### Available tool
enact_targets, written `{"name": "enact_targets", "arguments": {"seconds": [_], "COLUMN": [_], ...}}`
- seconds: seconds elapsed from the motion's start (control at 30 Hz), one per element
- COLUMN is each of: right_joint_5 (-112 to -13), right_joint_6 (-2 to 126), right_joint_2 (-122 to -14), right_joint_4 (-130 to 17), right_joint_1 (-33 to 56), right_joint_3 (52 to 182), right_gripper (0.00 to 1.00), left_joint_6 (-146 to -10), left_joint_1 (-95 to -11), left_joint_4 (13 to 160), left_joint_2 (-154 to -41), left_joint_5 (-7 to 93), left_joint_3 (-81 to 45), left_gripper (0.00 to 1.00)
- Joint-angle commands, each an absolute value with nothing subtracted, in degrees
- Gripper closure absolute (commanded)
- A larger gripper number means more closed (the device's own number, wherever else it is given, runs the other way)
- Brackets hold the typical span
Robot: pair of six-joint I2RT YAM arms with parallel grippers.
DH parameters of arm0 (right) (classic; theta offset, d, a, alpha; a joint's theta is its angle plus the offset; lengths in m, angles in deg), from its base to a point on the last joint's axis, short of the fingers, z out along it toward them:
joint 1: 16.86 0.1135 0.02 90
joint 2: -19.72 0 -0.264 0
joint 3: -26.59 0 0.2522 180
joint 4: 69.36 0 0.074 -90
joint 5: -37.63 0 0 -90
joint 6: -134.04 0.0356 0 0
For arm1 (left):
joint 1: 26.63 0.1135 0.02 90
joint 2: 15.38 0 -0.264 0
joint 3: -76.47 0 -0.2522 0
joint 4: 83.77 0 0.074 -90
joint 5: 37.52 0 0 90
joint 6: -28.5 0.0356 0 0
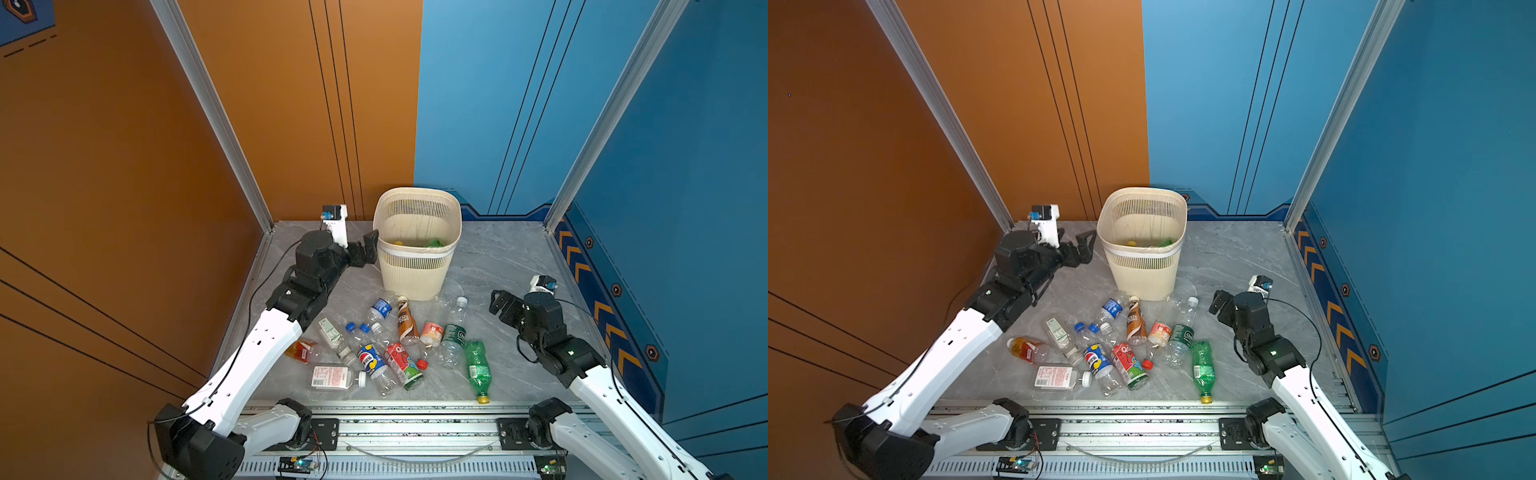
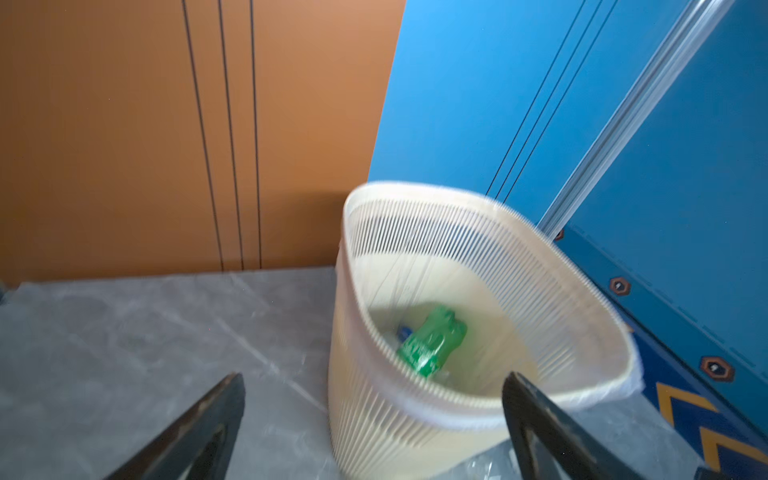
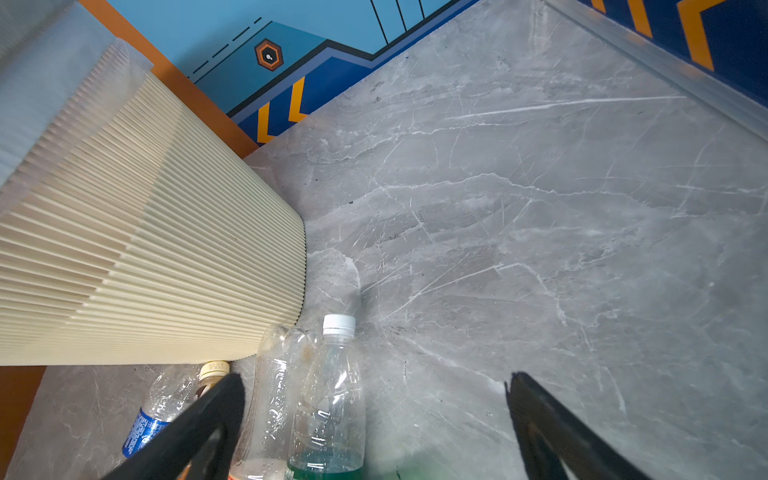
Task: Put the plastic bottles in the bin
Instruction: 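Open the left gripper to drop the bottle into the wastebasket, then withdraw the left gripper while the right gripper lowers onto another green soda bottle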
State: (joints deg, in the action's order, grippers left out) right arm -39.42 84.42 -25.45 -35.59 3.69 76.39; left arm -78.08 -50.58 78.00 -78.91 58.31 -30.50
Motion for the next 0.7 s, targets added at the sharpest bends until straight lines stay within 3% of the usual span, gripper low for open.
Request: {"name": "enact_targets", "arguments": {"seconds": [0.0, 0.3, 0.67], "right_joint_5": [-41.7, -41.8, -39.7], "right_joint_6": [85.8, 86.7, 99.6], "right_joint_2": [-27.5, -31.8, -20.4], "right_joint_4": [-35.2, -29.5, -18.4], "right_joint_1": [3.7, 8.9, 22.7], "right_joint_3": [77.1, 78.8, 69.4], "right_gripper": [0.00, 0.00, 0.00], "left_joint_6": [-83.8, -87.2, -87.3], "left_joint_1": [-48.4, -43.6, -42.6], "left_joint_4": [72.4, 69.5, 71.2], "left_joint_2": [-74.7, -69.6, -73.5], "left_joint_5": [62.5, 59.0, 57.0], "left_joint_3": [-41.4, -48.5, -47.9], "left_gripper": [0.02, 0.01, 0.01]}}
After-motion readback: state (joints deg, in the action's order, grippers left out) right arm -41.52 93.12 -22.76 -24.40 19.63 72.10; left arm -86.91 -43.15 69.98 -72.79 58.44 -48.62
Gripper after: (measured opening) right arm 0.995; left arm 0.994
